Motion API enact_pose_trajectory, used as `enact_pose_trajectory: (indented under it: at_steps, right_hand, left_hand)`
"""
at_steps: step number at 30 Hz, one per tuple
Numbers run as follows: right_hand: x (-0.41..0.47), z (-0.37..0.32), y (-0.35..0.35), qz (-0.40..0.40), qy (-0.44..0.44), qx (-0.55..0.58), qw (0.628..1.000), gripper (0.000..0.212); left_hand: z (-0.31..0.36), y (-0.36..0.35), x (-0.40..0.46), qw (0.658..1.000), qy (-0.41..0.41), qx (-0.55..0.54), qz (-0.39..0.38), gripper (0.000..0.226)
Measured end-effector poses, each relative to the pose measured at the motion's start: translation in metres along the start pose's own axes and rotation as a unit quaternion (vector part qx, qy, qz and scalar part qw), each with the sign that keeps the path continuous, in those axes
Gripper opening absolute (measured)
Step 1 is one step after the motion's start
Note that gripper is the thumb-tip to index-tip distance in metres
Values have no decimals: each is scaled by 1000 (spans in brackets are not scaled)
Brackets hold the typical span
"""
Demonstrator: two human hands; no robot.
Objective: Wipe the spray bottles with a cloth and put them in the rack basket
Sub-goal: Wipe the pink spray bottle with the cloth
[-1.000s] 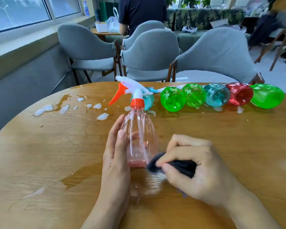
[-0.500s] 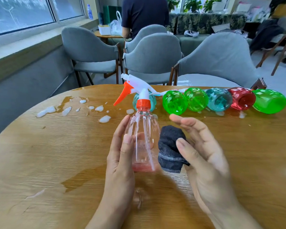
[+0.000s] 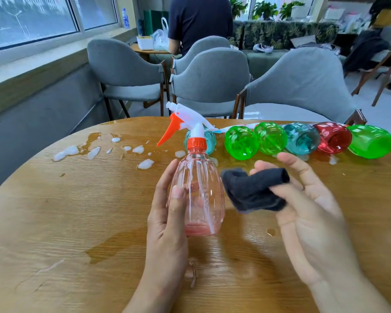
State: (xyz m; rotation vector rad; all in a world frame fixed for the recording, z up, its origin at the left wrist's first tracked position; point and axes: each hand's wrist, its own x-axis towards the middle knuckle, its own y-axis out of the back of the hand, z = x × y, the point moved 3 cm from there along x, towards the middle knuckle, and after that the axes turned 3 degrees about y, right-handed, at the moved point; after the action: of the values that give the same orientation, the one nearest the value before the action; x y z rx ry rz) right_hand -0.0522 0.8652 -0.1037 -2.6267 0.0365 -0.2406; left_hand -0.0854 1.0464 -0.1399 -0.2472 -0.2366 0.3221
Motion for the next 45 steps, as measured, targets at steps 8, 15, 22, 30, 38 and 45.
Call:
enact_pose_trajectory:
  at_steps: [8,15,22,30,38,45]
  right_hand:
    - [-3,8,10,73,-42,-63,994,8]
    - [-17,16,-12,-57,33,-24,998,36]
    - [-21,24,-16,-133,221,-302,918,32]
    - [-5,-2,-11,-33,253,-232,939,27]
    - [-9,14,-18,-121,330,-451,820,37]
    - [-21,20,-22,-187,402,-487,752,34]
  left_hand:
    - [-2,-4,-2,1000,1,8,-11,46]
    - [-3,-9,-6,999,-16,17,-28,42]
    - [-6,-3,-6,998,-4,-23,-62,72]
    - [-11,-9,-13,989,-62,52,-121,53]
    - [-11,-15,-15,984,-112,86,-106,50]
    - [-8,-12,-12,999,-7,1,-31,39]
